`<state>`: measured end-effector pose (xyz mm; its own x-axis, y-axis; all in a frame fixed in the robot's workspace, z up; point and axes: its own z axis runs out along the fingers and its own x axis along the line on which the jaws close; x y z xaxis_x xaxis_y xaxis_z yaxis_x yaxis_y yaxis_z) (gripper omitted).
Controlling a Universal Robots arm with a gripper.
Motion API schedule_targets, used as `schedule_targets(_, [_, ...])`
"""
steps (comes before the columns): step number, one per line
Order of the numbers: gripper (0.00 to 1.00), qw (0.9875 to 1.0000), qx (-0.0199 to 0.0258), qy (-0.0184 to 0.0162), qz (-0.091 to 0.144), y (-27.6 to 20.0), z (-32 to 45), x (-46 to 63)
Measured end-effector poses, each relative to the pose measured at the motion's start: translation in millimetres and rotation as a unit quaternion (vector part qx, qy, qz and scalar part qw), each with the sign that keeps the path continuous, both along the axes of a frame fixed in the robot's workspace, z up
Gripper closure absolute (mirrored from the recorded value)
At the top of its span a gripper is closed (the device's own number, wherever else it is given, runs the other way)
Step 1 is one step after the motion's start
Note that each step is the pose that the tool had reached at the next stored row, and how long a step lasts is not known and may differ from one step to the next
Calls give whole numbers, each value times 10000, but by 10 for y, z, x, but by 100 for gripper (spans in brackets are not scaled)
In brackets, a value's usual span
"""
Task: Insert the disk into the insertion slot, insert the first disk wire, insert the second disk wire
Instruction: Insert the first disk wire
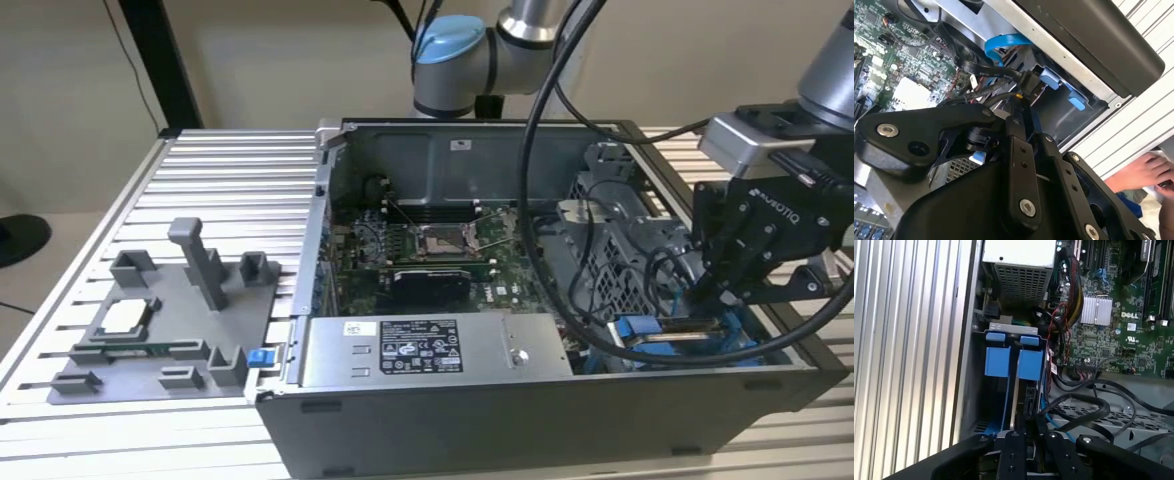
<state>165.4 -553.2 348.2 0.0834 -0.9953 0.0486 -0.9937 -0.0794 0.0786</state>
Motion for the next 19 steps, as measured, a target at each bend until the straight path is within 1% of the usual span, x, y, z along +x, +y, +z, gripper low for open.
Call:
schedule_targets(3, [100, 9999, -129, 1, -1, 28, -18, 5])
schedule_targets(4, [100, 9999, -164, 1, -1, 31, -24, 5])
schedule_targets(5, [100, 9998, -183, 1, 0, 34, -30, 5])
schedule_targets(11, [100, 9998, -187, 1, 0, 60, -47, 6])
schedule_targets(19, [100, 9998, -190, 0, 0, 66, -75, 13])
